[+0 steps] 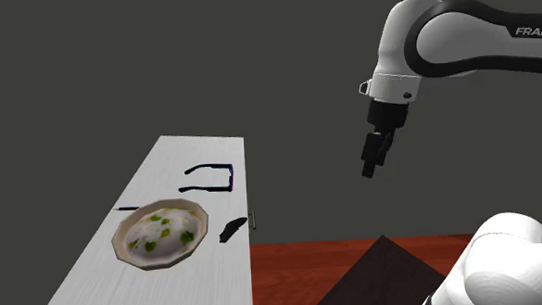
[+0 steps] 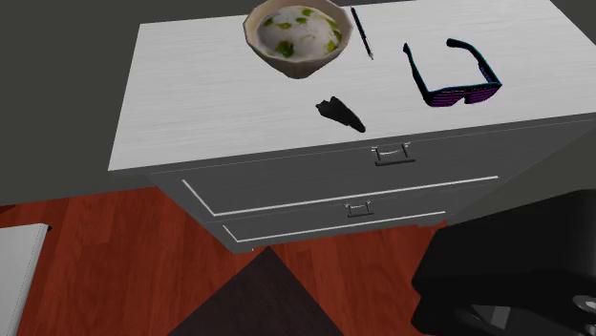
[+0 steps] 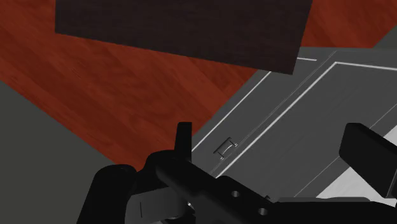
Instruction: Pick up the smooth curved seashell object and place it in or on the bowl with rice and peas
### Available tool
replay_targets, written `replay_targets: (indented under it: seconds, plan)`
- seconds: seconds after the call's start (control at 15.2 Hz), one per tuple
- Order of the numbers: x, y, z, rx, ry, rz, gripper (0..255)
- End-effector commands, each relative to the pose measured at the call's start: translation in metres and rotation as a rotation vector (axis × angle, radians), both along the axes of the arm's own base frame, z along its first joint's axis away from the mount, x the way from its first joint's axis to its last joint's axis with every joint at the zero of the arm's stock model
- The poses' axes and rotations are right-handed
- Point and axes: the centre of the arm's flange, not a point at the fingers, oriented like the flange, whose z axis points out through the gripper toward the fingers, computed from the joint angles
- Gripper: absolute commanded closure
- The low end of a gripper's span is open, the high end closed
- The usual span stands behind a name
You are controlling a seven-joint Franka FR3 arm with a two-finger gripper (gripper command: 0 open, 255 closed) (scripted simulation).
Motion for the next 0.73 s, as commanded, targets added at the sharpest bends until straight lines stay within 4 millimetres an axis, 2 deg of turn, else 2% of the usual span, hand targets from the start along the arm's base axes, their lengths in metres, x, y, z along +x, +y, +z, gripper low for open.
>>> replay_targets:
  seconds: [0.0, 0.33, 0.66]
  plan:
    - [0.0, 0.0, 0.0, 0.0, 0.0, 0.0, 0]
    - [-0.011, 0.063, -0.022, -0.032, -0.04, -0.248, 0]
    - [-0.005, 0.127, -0.045, -0.064, -0.08, -0.496, 0]
